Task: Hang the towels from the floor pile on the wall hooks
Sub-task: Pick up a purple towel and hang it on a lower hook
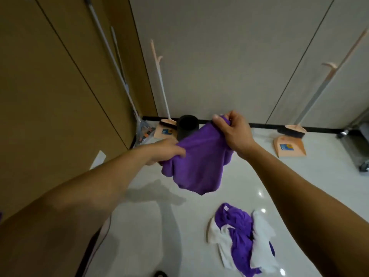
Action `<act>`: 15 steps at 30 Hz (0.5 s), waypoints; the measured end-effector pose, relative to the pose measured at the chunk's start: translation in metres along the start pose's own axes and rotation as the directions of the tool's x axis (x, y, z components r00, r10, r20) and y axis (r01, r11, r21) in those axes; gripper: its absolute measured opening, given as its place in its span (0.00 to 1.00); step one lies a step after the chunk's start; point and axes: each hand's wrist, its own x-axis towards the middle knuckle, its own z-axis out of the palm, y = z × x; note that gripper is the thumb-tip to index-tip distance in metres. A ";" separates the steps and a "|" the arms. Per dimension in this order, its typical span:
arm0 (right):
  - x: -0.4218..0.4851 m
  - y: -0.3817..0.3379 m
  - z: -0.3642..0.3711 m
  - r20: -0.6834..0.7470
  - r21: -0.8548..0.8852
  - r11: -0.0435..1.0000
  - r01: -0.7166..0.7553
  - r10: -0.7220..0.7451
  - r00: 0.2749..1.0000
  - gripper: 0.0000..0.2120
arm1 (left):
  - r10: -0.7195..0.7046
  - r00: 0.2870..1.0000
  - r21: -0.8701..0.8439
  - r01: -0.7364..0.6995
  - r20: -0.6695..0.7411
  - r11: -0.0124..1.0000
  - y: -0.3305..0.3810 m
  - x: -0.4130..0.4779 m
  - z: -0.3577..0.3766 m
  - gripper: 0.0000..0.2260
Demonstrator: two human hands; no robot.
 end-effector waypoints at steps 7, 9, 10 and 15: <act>0.026 -0.090 0.032 0.300 0.658 0.750 -0.070 -0.175 0.938 0.30 | 0.305 0.938 -0.728 -0.326 -0.166 0.604 0.055 -0.080 -0.109 0.12; 0.011 -0.081 0.065 0.513 0.466 0.869 -0.165 -0.113 0.851 0.27 | 0.343 0.903 -0.762 -0.408 -0.258 0.503 0.063 -0.096 -0.135 0.10; 0.003 -0.077 0.083 0.636 0.347 0.911 -0.223 -0.054 0.770 0.22 | 0.348 0.887 -0.773 -0.443 -0.304 0.454 0.064 -0.102 -0.147 0.10; -0.013 -0.115 0.152 0.714 0.376 0.834 -0.405 0.018 0.700 0.22 | 0.248 0.879 -0.784 -0.477 -0.408 0.398 0.030 -0.113 -0.182 0.19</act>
